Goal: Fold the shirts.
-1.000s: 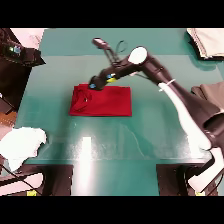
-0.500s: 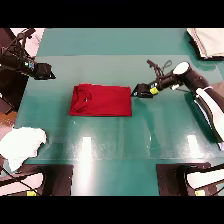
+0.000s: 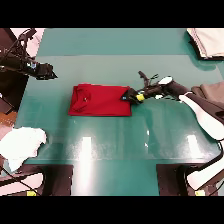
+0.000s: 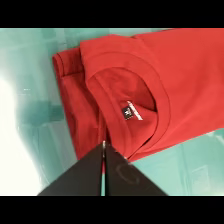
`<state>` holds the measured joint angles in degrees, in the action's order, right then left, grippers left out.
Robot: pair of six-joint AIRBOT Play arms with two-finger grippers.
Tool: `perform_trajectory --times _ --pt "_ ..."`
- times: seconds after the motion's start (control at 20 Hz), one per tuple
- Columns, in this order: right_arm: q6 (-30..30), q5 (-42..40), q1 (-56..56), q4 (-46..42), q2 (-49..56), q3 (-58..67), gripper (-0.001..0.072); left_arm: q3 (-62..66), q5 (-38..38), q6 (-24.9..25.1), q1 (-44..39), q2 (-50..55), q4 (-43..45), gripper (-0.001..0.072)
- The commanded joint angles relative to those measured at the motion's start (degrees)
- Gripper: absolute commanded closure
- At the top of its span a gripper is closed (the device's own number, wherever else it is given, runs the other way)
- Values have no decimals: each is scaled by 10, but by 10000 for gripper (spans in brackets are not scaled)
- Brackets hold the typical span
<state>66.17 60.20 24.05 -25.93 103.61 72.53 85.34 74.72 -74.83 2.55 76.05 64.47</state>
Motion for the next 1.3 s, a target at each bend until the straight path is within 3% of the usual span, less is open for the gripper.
perform_trajectory --times 0.0,0.05,0.1,0.15,0.25,0.4,0.75,0.95,1.25 --pt "-31 -27 50 67 33 49 293 0 -2 3 0 0 0 681" --pt "-42 -30 57 65 33 61 387 0 -2 3 0 0 0 681" --pt "-58 -31 60 64 31 71 568 0 -2 3 0 0 0 681" --pt "-71 -31 60 64 25 78 694 0 -2 3 0 0 -1 681" --pt "-71 -48 48 56 -1 80 695 0 1 3 0 0 -3 681" --pt "7 -78 -8 -39 -64 80 697 0 10 -3 0 0 -16 681" --pt "85 39 -301 -253 -226 80 696 -1 -16 -2 -66 0 -24 681" --pt "83 49 -482 -254 -261 80 697 -1 -52 -2 -108 0 -24 681" --pt "-6 42 -605 -182 -261 88 698 -1 -58 -2 -111 2 -30 681"
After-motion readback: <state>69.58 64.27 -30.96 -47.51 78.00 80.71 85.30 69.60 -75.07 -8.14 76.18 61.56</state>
